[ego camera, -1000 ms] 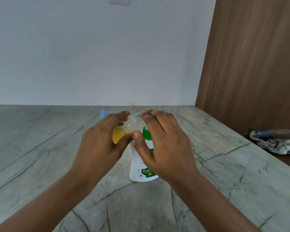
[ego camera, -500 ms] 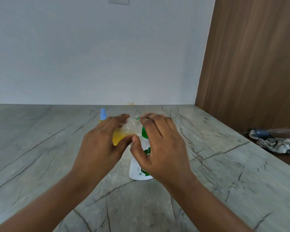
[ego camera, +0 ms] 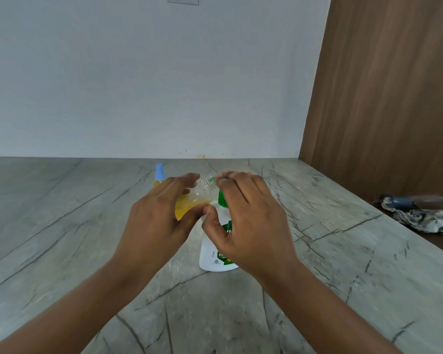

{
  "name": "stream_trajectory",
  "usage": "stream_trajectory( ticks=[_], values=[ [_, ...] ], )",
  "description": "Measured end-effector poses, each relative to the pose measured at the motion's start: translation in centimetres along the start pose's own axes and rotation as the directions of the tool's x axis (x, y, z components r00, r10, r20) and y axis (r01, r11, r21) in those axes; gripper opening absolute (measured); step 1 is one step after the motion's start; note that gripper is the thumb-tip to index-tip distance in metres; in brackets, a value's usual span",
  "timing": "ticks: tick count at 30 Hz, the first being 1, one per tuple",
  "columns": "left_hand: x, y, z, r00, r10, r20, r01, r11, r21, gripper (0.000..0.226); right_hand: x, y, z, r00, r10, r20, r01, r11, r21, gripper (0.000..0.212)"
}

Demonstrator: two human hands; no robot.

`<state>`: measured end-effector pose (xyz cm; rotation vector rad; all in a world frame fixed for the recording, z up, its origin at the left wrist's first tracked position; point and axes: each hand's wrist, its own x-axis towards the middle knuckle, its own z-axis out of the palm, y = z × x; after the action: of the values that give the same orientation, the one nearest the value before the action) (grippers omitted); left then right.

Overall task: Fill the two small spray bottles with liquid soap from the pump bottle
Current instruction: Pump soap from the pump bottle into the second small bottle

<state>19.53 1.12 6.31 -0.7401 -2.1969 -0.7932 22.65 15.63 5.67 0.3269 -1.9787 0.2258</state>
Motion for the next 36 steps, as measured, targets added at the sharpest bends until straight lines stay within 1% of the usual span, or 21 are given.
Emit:
stream_trajectory(
  ticks=[4, 8, 16, 20, 24, 27, 32, 36],
  values=[
    [0.4, 0.4, -0.2, 1.000, 0.010, -0.014, -0.011, 1.000, -0.026, 0.056, 0.4, 0.1, -0.5, 1.000, 0.005, -0.012, -0.006, 1.000, -0.017, 0.038],
    [0.6, 0.3, -0.3, 1.000, 0.015, -0.026, -0.015, 1.000, -0.002, 0.051, 0.3, 0.0, -0.7, 1.000, 0.008, -0.012, -0.008, 1.000, -0.013, 0.039],
    [0.7, 0.3, -0.3, 0.999, 0.029, -0.042, -0.029, 1.000, -0.008, 0.052, -0.1, 0.1, -0.6, 0.999, -0.022, 0.027, 0.023, 0.999, -0.040, 0.041],
    [0.7, 0.3, -0.3, 0.999, 0.032, -0.036, -0.032, 0.999, -0.009, 0.054, -0.1, 0.3, -0.6, 0.999, -0.033, -0.001, 0.033, 0.998, -0.047, 0.041],
    [0.5, 0.1, -0.2, 0.999, 0.031, -0.032, -0.031, 1.000, 0.003, 0.053, -0.5, 0.1, -0.1, 1.000, -0.024, -0.019, 0.024, 1.000, -0.011, 0.041],
    [0.1, -0.2, 0.1, 0.999, 0.026, -0.023, -0.026, 1.000, 0.014, 0.052, -0.9, 0.1, 0.1, 1.000, -0.014, -0.003, 0.014, 1.000, 0.001, 0.041],
    [-0.4, -0.7, 0.6, 1.000, 0.011, -0.026, -0.011, 1.000, -0.013, 0.052, -1.3, 0.0, 0.5, 1.000, 0.002, 0.000, -0.002, 1.000, 0.026, 0.040],
    [-0.2, -0.7, 0.7, 1.000, 0.004, -0.028, -0.004, 1.000, -0.006, 0.051, -1.1, 0.0, 0.4, 1.000, -0.001, 0.011, 0.001, 1.000, 0.007, 0.041]
  ],
)
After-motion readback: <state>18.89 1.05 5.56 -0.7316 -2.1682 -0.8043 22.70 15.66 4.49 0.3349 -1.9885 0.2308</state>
